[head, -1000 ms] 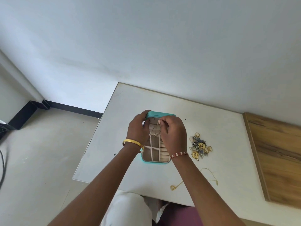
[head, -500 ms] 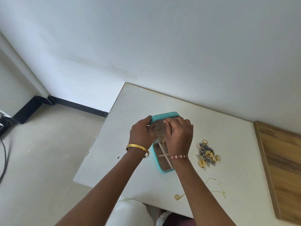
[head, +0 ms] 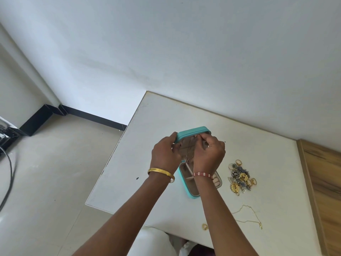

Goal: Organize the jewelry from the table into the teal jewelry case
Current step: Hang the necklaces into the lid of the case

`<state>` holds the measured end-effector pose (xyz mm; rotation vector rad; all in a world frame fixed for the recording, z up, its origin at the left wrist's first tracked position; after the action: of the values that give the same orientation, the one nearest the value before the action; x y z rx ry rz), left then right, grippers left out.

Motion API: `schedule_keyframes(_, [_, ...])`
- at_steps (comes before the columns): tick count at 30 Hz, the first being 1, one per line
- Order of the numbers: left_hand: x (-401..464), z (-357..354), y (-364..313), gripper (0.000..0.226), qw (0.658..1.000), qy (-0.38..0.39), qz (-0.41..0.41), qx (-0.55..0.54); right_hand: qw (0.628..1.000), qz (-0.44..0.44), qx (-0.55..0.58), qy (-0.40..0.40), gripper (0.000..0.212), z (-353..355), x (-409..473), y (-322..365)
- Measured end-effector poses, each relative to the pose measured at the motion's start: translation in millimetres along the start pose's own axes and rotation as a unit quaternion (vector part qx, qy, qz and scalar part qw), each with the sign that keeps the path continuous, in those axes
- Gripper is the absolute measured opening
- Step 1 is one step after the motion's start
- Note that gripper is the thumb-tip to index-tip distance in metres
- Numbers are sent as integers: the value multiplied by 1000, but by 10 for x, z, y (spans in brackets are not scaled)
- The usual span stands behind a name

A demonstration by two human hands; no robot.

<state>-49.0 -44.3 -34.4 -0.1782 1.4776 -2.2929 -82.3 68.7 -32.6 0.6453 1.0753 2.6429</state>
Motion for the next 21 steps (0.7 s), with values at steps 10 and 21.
schedule_keyframes(10, [-24, 18, 8, 36, 1000, 0, 3, -1, 999, -8, 13, 41, 13, 40, 39, -3])
schedule_keyframes(21, [-22, 8, 38, 33, 1000, -7, 0, -9, 987, 47, 47, 150, 10, 40, -20, -18])
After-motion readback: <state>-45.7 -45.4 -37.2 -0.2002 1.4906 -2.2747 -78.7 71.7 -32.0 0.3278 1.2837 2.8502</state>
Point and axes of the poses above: each hand's wrist, its own x-axis towards the middle knuckle, its own z-axis out of the back of the hand, y = z × x, the point moved 4 cm from there along x, towards the middle knuckle, and after that the axes turned 7 degrees about -x, right-handed, at the moved point
